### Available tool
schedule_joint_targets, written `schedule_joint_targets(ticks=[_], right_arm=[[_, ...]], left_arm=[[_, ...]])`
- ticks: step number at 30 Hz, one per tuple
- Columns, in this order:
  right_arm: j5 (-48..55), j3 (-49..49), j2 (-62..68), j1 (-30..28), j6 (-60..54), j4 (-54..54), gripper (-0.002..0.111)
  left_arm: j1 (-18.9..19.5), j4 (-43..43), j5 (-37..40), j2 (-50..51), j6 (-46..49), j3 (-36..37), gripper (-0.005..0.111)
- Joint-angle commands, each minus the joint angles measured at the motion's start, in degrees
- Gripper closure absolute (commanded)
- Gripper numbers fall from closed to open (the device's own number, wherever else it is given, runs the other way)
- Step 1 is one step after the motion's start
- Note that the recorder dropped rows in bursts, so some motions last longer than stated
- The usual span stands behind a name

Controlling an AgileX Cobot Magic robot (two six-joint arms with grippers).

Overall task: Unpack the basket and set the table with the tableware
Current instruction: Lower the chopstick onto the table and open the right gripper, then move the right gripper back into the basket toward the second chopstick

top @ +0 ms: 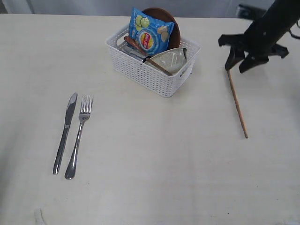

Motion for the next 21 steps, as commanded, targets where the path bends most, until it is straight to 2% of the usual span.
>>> schedule_joint_targets(ticks=[1,6,10,13,21], right_arm=[[3.15,-1.93,-8.74,0.81,-12.76,11.71,0.067],[0.86,1.53,-15.13,10.13,-34.79,14.92,0.067],[-3.53,9.31,-15.18,20.47,-53.71,14.92,0.067],[-7.63,12.24,-15.18,23.07,-57.33,14.92,0.067],[-13.14,14.02,-15.18,23.49,-56.48,14.48,0.067]], left_arm=[[-0.29,0.22,-0.03,-0.11,-0.13,0.13,0.107],[-0.29,0.22,-0.03,-0.11,-0.13,0.13,0.107],[-0.29,0.22,-0.03,-0.11,-0.13,0.13,0.107],[-0.29,0.22,-0.03,-0.11,-0.13,0.13,0.107],[-0.29,0.22,-0.03,-0.11,-0.13,0.13,0.107]])
